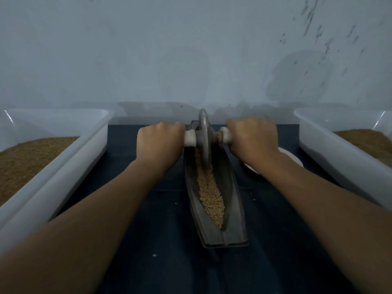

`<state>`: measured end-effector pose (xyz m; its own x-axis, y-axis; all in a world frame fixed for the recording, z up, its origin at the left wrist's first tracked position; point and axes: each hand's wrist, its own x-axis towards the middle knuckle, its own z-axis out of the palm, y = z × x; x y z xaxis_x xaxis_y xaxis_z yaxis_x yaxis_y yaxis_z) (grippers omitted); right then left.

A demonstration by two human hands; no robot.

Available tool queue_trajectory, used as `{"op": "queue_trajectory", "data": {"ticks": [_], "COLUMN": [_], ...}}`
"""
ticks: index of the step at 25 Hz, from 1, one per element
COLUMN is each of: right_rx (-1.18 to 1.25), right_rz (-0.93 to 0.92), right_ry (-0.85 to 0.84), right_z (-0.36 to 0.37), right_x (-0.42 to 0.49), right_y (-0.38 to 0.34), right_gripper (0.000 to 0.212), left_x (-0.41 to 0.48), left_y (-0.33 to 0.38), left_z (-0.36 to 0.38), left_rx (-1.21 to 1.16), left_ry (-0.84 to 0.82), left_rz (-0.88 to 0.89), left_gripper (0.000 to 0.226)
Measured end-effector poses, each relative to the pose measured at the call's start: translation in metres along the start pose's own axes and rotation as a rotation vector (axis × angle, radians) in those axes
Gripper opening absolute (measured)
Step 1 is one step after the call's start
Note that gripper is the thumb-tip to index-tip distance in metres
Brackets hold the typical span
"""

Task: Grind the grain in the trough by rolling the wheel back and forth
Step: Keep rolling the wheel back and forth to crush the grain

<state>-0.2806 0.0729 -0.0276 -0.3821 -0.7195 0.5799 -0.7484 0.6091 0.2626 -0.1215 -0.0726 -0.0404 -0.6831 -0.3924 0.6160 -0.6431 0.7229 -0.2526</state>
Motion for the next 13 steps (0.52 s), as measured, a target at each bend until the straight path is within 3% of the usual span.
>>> {"op": "queue_trajectory", "data": {"ticks": [3,6,9,11,13], "right_rx": [0.017,0.069,0.095,0.051,0.011], "right_rz": [-0.029,-0.094,-0.098,-0.068,-0.067], "right_ry": [-0.030,0.013,-0.012,-0.034,0.006], "right_z": [-0.004,-0.020,-0.037,-0.033,-0.017], "right_x": [-0.006,-0.057,-0.084,-0.075,-0.049], "right_y": [0.001,0.011,0.019,0.016,0.009], "right_gripper": [0.005,0.033,0.039,0.046,0.037], "left_x": [-0.005,-0.041,-0.061,-0.054,-0.034], "left_y": [-0.002,-0.007,-0.009,-0.006,-0.002], "left_z": [-0.007,-0.032,-0.049,-0.043,-0.026], "left_rx": [0.001,-0.002,-0.032,0.011,0.063], "left_ry": [0.005,0.092,0.098,0.023,-0.012], "left_rz": [0.029,0.175,0.225,0.178,0.114], "left_gripper": [0.023,0.041,0.055,0.050,0.039]}}
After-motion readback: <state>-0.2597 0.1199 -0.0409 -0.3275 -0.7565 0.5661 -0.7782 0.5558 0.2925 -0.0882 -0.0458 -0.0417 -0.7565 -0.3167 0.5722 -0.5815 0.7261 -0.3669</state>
